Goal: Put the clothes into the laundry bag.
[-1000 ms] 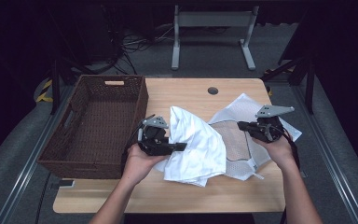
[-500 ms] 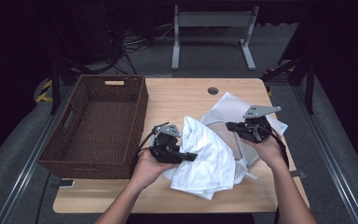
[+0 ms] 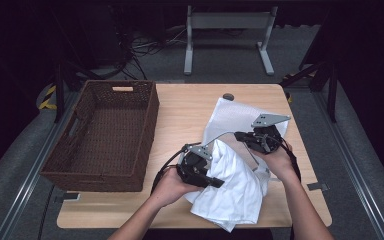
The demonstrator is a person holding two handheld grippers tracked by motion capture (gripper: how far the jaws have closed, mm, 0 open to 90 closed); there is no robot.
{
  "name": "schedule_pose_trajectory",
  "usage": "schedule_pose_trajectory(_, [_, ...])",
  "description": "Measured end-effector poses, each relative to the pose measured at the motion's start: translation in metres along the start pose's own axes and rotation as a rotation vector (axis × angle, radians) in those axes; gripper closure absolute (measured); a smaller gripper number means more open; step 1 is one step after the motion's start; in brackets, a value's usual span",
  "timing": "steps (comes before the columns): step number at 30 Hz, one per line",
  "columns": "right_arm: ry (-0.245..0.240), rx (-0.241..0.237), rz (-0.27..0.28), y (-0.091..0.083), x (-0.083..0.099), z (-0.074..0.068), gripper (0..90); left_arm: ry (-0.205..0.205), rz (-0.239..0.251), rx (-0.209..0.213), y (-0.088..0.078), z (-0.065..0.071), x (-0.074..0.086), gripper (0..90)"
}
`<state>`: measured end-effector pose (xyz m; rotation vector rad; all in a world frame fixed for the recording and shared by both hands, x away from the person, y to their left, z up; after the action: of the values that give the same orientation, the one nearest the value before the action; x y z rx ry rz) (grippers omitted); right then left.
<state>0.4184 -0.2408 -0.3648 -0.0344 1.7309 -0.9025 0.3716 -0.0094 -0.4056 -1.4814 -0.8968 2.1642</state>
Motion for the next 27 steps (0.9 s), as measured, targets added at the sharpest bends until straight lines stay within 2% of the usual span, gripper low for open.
schedule_pose_trajectory(5, [-0.022, -0.04, 0.016, 0.0, -0.002, -0.006, 88.9, -0.024, -0.014, 0.042, 0.01, -0.005, 0.002, 77.1])
schedule_pose_trajectory(6, [-0.042, -0.067, 0.028, 0.0, -0.004, -0.01, 88.8, -0.028, -0.014, 0.043, 0.012, -0.008, 0.002, 77.1])
schedule_pose_trajectory(7, [-0.042, -0.067, 0.028, 0.0, -0.004, -0.01, 88.8, -0.033, -0.016, 0.04, 0.012, -0.009, 0.002, 77.1])
schedule_pose_trajectory(12, [-0.086, -0.114, 0.023, 0.001, -0.005, -0.018, 88.8, -0.081, 0.006, 0.01, 0.009, -0.02, 0.006, 77.1])
schedule_pose_trajectory(17, [-0.117, -0.151, 0.02, 0.002, -0.006, -0.023, 88.8, -0.135, 0.033, -0.04, 0.004, -0.033, 0.013, 77.1])
schedule_pose_trajectory(24, [-0.125, -0.148, -0.017, 0.004, -0.004, -0.024, 88.8, -0.198, 0.079, -0.094, -0.013, -0.045, 0.022, 77.2])
schedule_pose_trajectory(27, [-0.125, -0.134, -0.047, 0.004, -0.002, -0.023, 88.8, -0.236, 0.119, -0.103, -0.022, -0.052, 0.025, 77.2])
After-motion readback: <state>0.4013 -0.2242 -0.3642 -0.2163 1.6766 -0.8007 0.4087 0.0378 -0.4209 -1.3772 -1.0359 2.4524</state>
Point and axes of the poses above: each handheld gripper's, and its own axes: y roughly forward along the jaws, x roughly out of its underside, z roughly to its right, the point moved 1 cm from there along y, roughly forward along the jaws, and after that the axes turned 12 degrees about -x, right-handed, at the moved point
